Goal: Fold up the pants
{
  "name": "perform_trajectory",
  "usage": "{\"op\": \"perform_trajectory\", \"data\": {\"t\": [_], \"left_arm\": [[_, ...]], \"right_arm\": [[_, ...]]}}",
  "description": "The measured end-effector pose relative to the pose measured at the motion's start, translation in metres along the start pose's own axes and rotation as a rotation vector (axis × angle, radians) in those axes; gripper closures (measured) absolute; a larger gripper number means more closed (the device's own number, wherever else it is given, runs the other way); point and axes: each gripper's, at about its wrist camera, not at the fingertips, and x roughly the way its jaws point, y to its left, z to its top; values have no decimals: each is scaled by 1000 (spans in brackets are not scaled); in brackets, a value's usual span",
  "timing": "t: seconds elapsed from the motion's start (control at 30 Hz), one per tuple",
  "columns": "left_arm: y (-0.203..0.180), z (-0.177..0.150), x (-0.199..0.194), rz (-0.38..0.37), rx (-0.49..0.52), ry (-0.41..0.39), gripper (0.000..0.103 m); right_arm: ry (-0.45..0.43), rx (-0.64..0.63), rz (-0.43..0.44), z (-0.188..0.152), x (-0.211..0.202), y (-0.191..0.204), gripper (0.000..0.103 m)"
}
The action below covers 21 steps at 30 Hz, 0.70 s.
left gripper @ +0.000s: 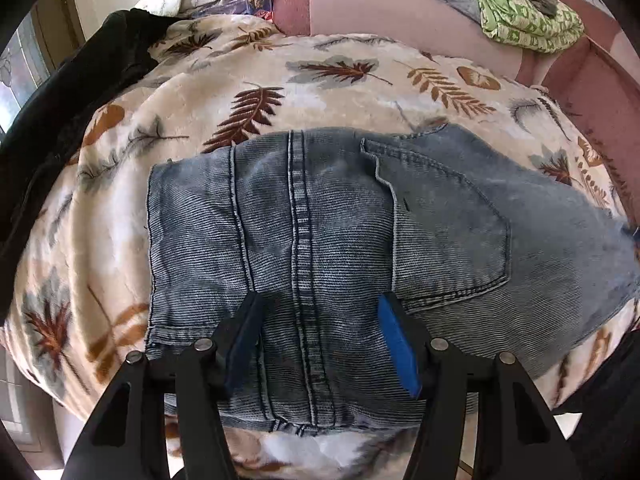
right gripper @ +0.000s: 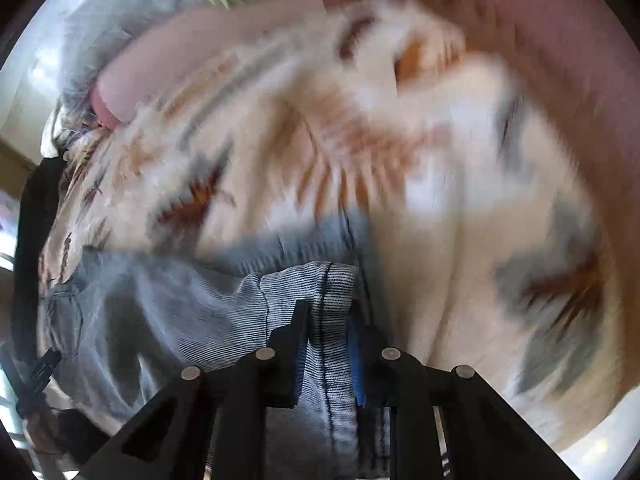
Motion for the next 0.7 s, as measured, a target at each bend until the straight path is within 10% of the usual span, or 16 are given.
{"op": "perform_trajectory", "data": {"t": [0.17, 0.23, 0.37, 0.47, 0.6, 0.7], "left_arm": [[6, -4, -3, -29, -2, -16, 40], [4, -3, -3, -25, 5, -19, 39], [5, -2, 3, -39, 3, -24, 38], [6, -2, 2, -30, 6, -21, 34], [10, -1, 1, -38, -13, -8, 34], [18, 2, -9, 31, -51, 25, 34]], "right_arm": [[-66, -181, -202, 18, 12, 23, 71], [22, -86, -167, 9, 30, 11, 68], [-130, 5, -125, -20, -23, 5, 62], [-186, -17, 8, -47, -60, 18, 35], [156, -77, -6, -77, 5, 20, 29], [119, -91, -62, -66, -19, 32, 34]]}}
